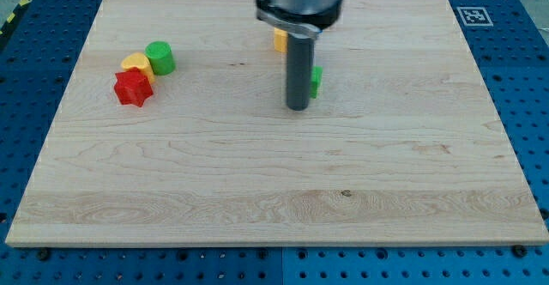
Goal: Move the yellow hexagon to the top center of the board
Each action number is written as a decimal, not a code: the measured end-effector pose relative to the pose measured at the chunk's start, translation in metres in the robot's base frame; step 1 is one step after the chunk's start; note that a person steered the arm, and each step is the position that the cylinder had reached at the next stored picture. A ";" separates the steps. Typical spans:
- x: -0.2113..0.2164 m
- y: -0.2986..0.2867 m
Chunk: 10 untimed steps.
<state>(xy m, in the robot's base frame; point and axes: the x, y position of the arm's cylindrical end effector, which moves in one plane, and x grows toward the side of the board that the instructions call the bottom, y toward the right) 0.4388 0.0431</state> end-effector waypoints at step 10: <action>-0.148 -0.032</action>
